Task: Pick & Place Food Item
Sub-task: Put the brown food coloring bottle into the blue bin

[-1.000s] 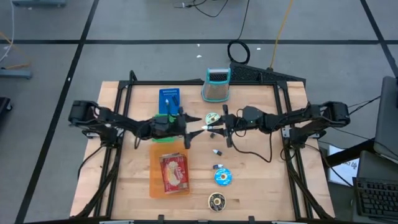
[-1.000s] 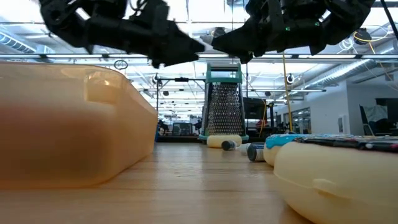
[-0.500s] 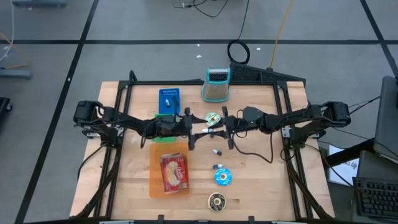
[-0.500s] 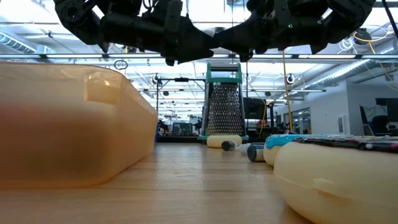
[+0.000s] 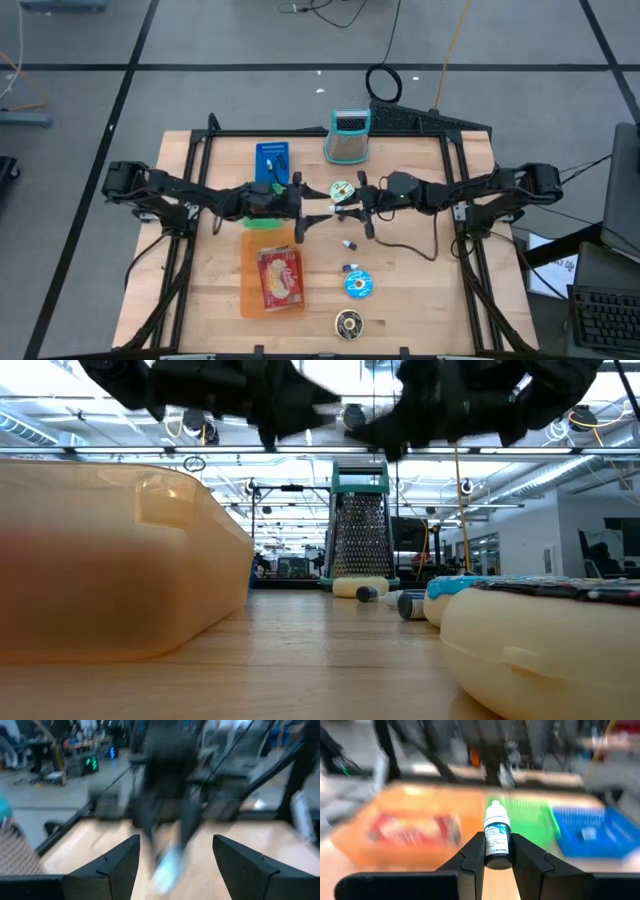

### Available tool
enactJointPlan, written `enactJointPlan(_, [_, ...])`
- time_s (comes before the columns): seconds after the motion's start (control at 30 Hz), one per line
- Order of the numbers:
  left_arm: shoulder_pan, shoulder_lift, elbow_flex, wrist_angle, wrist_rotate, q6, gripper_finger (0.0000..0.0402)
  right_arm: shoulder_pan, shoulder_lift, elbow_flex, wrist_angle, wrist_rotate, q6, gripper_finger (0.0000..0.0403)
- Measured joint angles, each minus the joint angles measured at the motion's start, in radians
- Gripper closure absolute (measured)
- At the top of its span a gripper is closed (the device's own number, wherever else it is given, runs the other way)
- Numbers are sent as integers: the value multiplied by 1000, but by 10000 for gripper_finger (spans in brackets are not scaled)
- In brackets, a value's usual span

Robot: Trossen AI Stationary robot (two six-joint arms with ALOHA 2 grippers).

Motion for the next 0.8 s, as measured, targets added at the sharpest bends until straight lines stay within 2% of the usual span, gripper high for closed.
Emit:
enactJointPlan(0.23, [-24, 1, 0, 23, 51, 10, 149, -11, -1, 2, 3, 11, -11, 331])
enactJointPlan(0.8, [-26, 3, -2, -12, -39, 22, 149, 14, -2, 1, 50, 6, 33, 336])
